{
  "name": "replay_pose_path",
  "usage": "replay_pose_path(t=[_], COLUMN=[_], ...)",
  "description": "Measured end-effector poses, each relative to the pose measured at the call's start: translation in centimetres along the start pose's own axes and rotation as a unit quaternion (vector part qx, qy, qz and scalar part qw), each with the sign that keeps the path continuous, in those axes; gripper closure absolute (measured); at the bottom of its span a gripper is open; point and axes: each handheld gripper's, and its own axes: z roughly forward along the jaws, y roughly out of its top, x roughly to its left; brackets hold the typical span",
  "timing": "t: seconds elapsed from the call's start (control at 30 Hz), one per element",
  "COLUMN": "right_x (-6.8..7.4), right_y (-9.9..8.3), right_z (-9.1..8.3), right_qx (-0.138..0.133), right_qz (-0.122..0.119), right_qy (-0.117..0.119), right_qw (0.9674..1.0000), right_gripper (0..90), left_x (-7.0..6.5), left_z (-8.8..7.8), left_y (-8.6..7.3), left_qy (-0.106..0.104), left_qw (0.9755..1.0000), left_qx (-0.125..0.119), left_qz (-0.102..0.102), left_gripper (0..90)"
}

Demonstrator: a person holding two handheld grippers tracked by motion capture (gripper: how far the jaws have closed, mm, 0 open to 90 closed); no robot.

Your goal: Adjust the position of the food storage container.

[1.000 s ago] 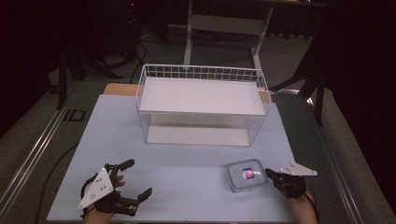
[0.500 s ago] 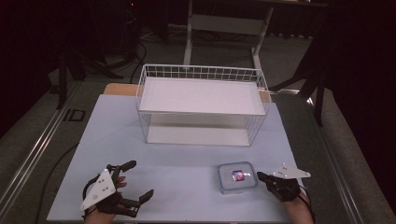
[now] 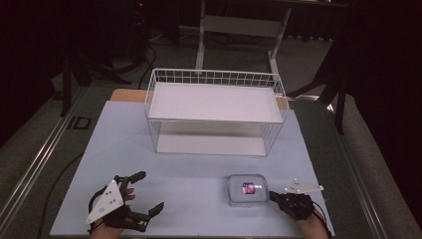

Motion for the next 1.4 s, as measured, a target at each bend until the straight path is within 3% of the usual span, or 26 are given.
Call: replay_pose_path(t=[0.73, 1.3, 1.4], right_x=[3.8, 4.7, 4.8], right_y=[4.7, 6.5, 6.7], right_z=[5.0, 7.5, 7.8], right_qx=[0.021, 0.017, 0.018], right_qz=[-0.062, -0.083, -0.077], right_qy=[0.051, 0.068, 0.068], right_qw=[0.9965, 0.9941, 0.9945], right_gripper=[90.0, 90.0, 90.0], left_x=[-0.1, -0.2, -0.2], left_z=[0.3, 0.3, 0.4], left_y=[-0.3, -0.5, -0.5], left_qy=[-0.009, -0.011, -0.012], left_qw=[0.9999, 0.9998, 0.9998], left_qx=[0.011, 0.017, 0.016], left_qz=[-0.001, 0.000, -0.001], left_gripper=[0.5, 0.5, 0.5])
